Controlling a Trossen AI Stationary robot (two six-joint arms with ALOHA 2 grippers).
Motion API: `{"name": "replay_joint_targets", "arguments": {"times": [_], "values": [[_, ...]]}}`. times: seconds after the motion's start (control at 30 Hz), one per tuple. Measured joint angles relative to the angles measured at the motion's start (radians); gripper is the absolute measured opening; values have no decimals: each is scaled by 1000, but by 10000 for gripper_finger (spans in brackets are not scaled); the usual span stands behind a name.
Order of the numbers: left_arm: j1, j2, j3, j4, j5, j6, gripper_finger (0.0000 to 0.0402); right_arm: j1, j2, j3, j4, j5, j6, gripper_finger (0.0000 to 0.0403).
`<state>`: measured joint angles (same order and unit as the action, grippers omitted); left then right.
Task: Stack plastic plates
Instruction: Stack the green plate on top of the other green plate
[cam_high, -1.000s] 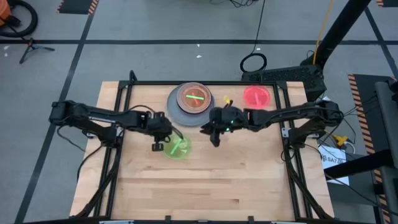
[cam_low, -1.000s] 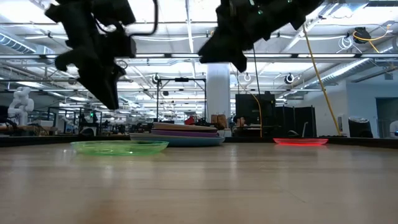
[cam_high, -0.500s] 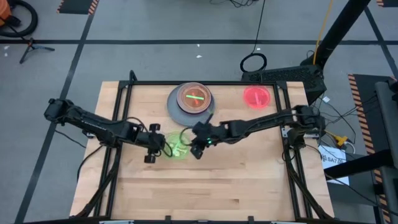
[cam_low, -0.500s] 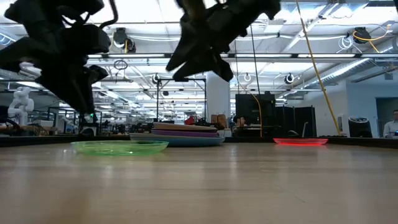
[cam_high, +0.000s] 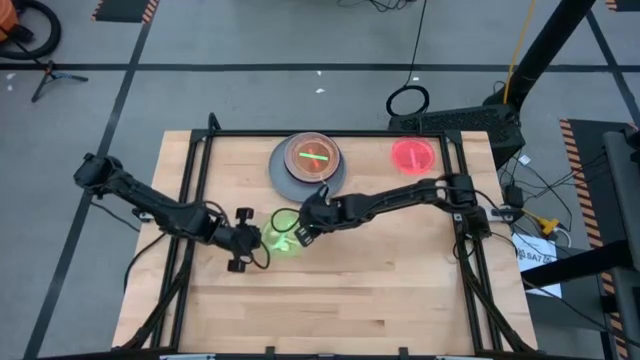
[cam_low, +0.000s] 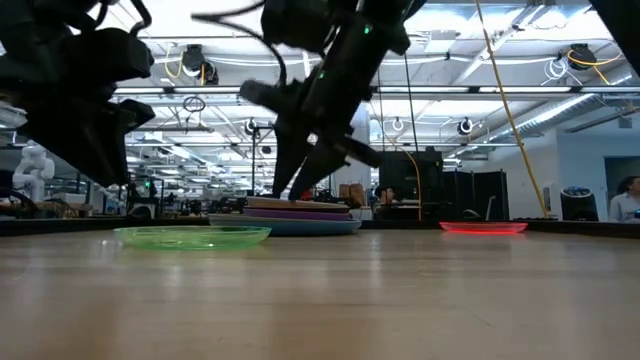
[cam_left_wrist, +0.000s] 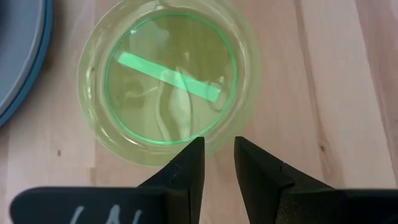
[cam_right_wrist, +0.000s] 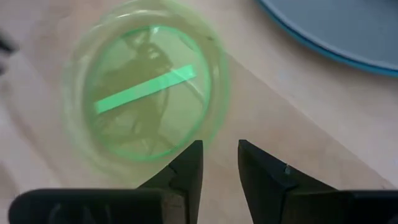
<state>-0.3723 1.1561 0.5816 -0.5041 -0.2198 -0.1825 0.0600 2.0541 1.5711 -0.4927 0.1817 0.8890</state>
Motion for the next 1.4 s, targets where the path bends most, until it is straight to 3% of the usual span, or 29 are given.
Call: {"name": "replay_joint_targets", "arguments": {"times": [0.47, 0.7, 1.4], "values": [[-72, 0, 0, -18, -54, -42, 92, -9, 92, 0, 116, -25, 42, 93], [-88, 0, 0, -19, -73, -59, 92, -9, 93, 0, 115, 30, 52, 93], [-122, 0, 1, -19, -149, -99, 92, -6, 135, 0, 212, 27, 15, 93]]}}
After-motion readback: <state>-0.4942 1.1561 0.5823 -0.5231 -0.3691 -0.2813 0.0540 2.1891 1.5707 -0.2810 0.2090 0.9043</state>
